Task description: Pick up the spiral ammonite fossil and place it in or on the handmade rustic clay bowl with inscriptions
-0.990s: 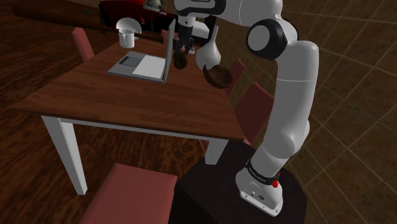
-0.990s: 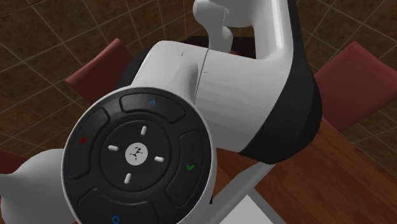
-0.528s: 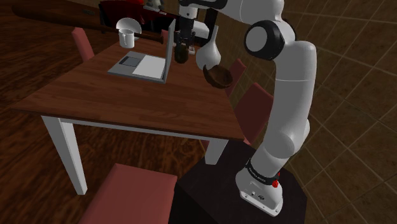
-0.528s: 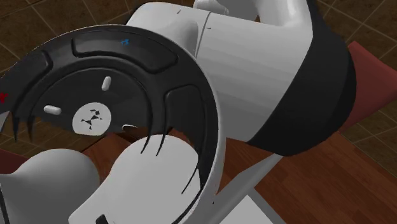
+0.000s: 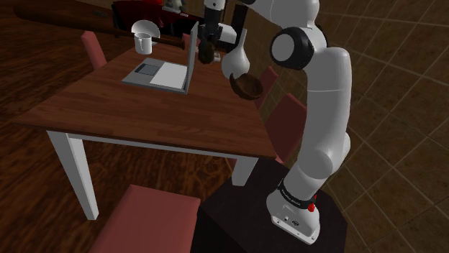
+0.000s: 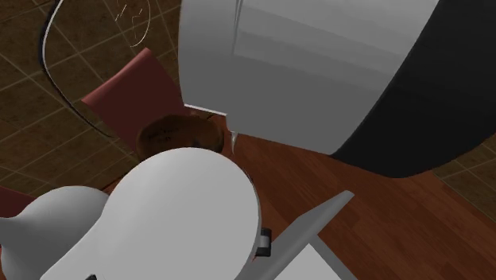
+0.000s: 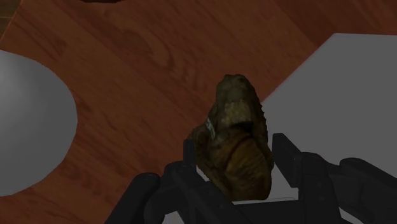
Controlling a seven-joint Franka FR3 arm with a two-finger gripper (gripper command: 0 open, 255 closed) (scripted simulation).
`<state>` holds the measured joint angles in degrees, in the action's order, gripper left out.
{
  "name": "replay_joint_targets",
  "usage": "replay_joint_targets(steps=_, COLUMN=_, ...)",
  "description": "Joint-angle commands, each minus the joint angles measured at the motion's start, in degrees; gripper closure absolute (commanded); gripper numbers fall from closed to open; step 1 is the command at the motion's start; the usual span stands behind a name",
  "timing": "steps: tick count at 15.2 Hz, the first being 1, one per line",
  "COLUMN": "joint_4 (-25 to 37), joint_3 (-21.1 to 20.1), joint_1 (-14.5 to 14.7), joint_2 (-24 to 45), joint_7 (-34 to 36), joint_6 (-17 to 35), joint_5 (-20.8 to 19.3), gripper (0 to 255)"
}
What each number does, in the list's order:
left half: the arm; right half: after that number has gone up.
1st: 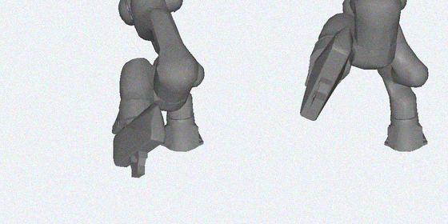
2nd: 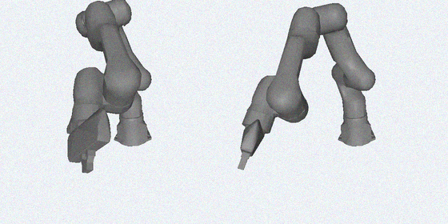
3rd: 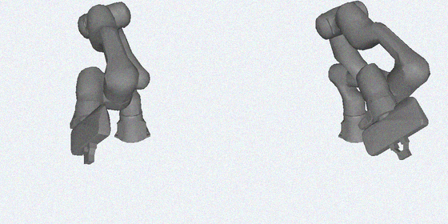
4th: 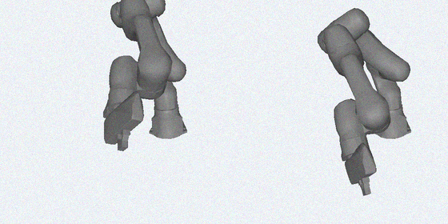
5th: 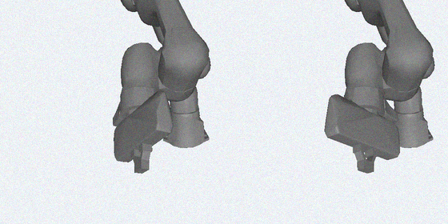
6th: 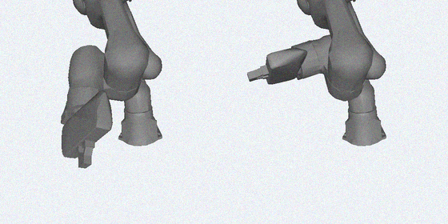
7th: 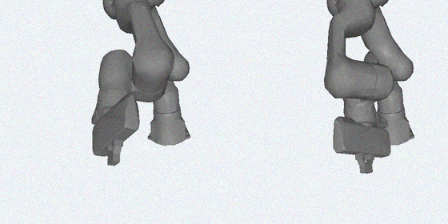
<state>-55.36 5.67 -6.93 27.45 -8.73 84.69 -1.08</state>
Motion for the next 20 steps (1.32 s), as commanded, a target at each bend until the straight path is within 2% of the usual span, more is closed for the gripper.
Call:
replay_joint_targets(steps=1, joint_4=4.1, joint_3=0.0, joint_1=-0.2, joint_2=1.5, joint_7=-0.2, joint_6=-2.6, joint_5=0.1, gripper=255)
replay_joint_targets(steps=5, joint_4=15.8, joint_3=0.0, joint_1=-0.8, joint_2=6.4, joint_7=-0.5, joint_6=-9.3, joint_5=0.5, gripper=255)
replay_joint_targets(steps=6, joint_4=16.7, joint_3=0.0, joint_1=-0.9, joint_2=6.8, joint_7=-0.5, joint_6=-9.8, joint_5=0.6, gripper=255)
replay_joint_targets(steps=7, joint_4=8.4, joint_3=0.2, joint_1=-1.1, joint_2=1.8, joint_7=-1.2, joint_6=-6.5, joint_5=0.3, gripper=255)
replay_joint_targets(steps=8, joint_4=2.6, joint_3=0.4, joint_1=-1.4, joint_2=-1.8, joint_7=-1.9, joint_6=-4.3, joint_5=0.1, gripper=255)
replay_joint_targets(steps=11, joint_4=-9.2, joint_3=1.2, joint_1=-2.6, joint_2=-9.8, joint_7=-4.2, joint_6=-0.4, joint_5=-0.4, gripper=255)
replay_joint_targets(steps=15, joint_4=-19.9, joint_3=2.5, joint_1=-4.4, joint_2=-17.8, joint_7=-7.5, joint_6=2.6, joint_5=-0.9, gripper=255)
replay_joint_targets(steps=20, joint_4=-29.3, joint_3=4.6, joint_1=-6.9, joint_2=-25.6, joint_7=-12.1, joint_6=4.6, joint_5=-1.8, gripper=255)
